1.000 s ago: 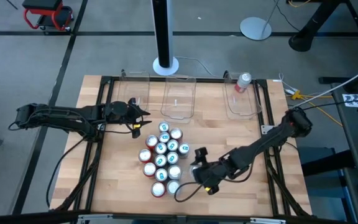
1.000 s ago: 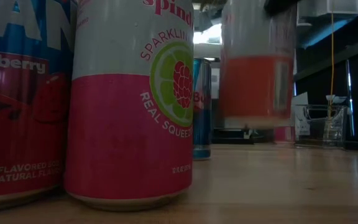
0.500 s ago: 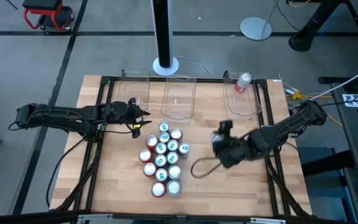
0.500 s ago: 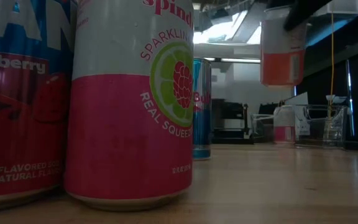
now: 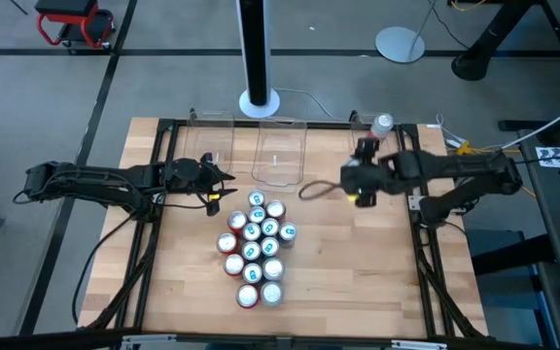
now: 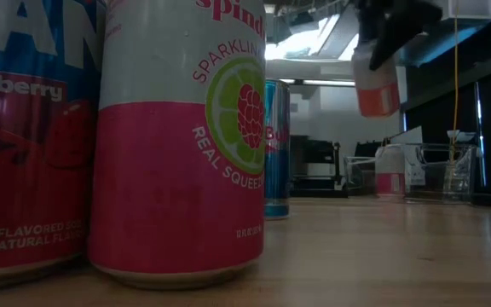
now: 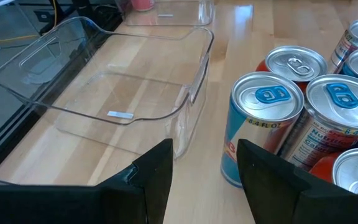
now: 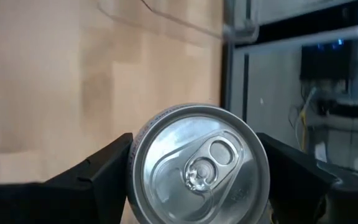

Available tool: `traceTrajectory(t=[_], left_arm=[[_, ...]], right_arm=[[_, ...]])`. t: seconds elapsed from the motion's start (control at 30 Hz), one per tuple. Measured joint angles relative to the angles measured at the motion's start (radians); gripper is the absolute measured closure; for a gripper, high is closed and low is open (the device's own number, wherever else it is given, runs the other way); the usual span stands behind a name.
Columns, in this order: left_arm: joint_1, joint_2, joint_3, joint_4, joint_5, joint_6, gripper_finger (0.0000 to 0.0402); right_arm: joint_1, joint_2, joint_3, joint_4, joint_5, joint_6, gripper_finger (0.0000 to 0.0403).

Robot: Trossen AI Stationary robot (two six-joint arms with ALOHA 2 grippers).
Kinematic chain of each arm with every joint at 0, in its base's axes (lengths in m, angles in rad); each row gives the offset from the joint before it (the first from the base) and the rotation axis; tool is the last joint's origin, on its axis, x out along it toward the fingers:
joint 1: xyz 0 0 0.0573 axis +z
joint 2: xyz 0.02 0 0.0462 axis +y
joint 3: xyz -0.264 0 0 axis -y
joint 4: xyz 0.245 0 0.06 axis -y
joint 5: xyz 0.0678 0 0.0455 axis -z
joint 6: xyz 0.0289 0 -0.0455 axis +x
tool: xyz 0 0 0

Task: Sort soda cans
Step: Put the orange-white soda can into the right transparent bin

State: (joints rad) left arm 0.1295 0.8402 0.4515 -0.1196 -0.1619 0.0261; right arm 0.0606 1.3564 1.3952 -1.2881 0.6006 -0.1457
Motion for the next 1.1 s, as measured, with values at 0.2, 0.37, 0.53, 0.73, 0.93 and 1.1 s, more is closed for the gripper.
traceTrajectory(t=[0.2,0.37,0.53,0.73,0.93,1.1], left_arm=[[0.0,0.0,0.0,0.0,0.0,0.002,0.0233],[0.0,0.0,0.0,0.0,0.0,0.003,0.0233],[0.0,0.0,0.0,0.0,0.0,0.006,0.0233],[0.0,0.0,0.0,0.0,0.0,0.007,0.0233],[0.0,0.0,0.0,0.0,0.0,0.007,0.0233],[0.0,0.0,0.0,-0.001,0.0,0.005,0.0233]], right_arm=[[-0.163,0.001,-0.004,0.021,-0.004,-0.12,0.0111],[-0.294,0.002,-0.041,0.069,-0.028,-0.201,0.0111],[-0.421,0.002,-0.099,0.194,-0.095,-0.311,0.0111],[-0.565,0.002,-0.154,0.328,-0.213,-0.41,0.0111],[-0.665,0.002,-0.191,0.382,-0.237,-0.443,0.0111],[-0.732,0.002,-0.256,0.517,-0.315,-0.485,0.0111]])
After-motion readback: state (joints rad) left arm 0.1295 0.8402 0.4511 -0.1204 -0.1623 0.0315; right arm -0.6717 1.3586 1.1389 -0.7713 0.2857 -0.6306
